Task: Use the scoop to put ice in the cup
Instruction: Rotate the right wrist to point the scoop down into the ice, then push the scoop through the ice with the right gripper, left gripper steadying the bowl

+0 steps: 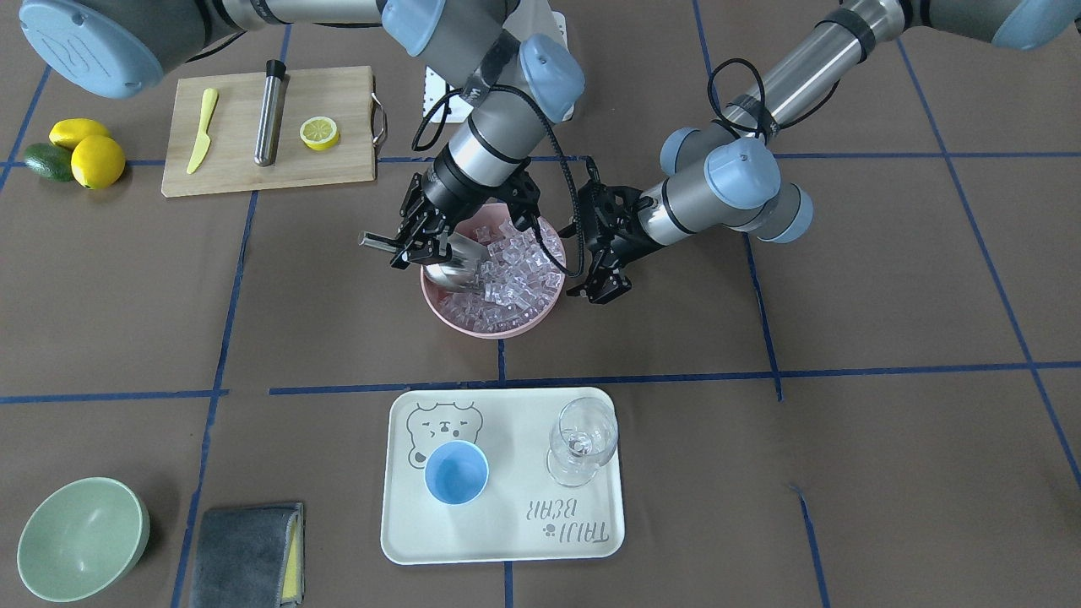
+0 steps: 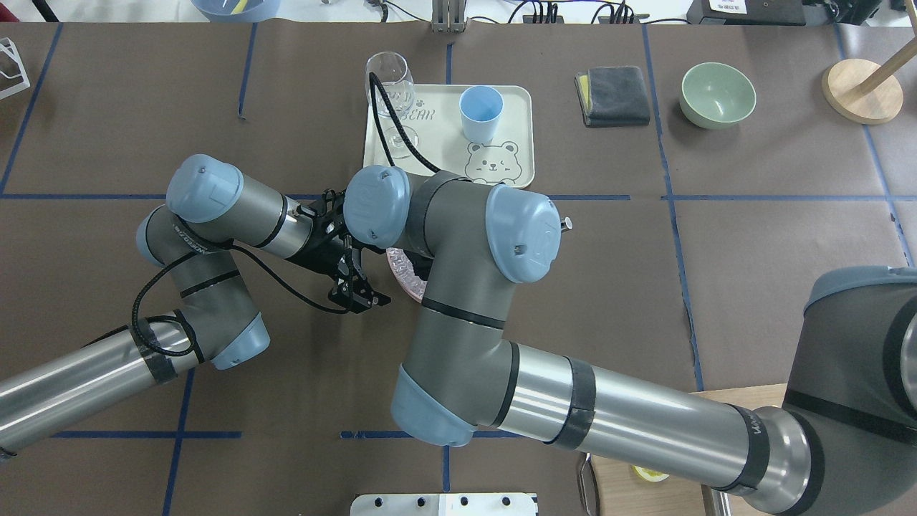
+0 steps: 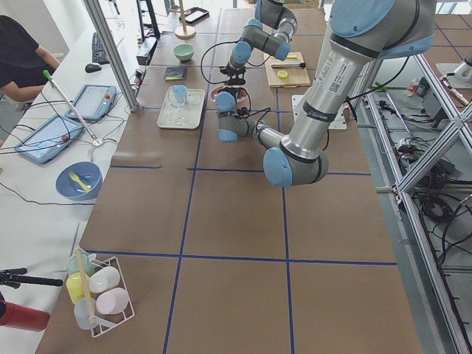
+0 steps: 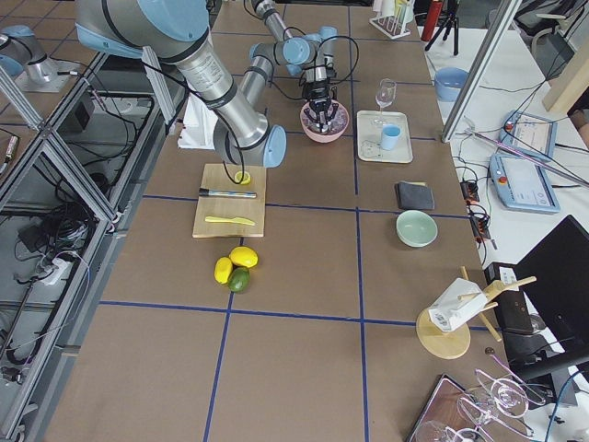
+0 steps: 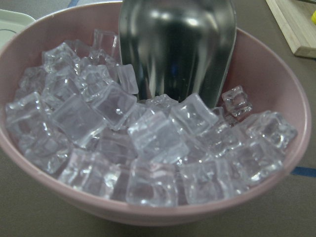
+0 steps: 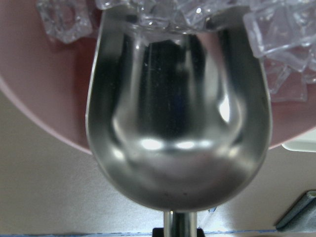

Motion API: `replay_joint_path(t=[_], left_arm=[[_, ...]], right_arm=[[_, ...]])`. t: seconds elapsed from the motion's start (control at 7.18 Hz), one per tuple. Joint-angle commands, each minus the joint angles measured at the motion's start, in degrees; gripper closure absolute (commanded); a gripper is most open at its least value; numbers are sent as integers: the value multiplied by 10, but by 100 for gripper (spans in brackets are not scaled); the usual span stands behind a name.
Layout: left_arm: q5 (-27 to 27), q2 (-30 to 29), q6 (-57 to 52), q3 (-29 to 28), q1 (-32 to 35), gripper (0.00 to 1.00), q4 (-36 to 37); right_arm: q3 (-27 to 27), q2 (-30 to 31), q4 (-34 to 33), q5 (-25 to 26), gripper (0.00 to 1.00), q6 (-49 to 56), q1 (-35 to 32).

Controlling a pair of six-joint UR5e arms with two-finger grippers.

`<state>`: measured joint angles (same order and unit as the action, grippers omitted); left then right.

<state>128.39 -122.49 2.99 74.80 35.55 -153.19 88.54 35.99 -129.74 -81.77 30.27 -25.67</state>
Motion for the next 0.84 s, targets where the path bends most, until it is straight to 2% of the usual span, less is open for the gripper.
replay_joint_path(t=[0.0, 0.7], left_arm=[[-1, 0, 0, 1, 0, 0, -1], [-1, 0, 0, 4, 6, 0, -2]], right_arm=[[19, 43, 74, -4, 100, 5, -6], [47, 120, 229, -119, 100, 4, -43]])
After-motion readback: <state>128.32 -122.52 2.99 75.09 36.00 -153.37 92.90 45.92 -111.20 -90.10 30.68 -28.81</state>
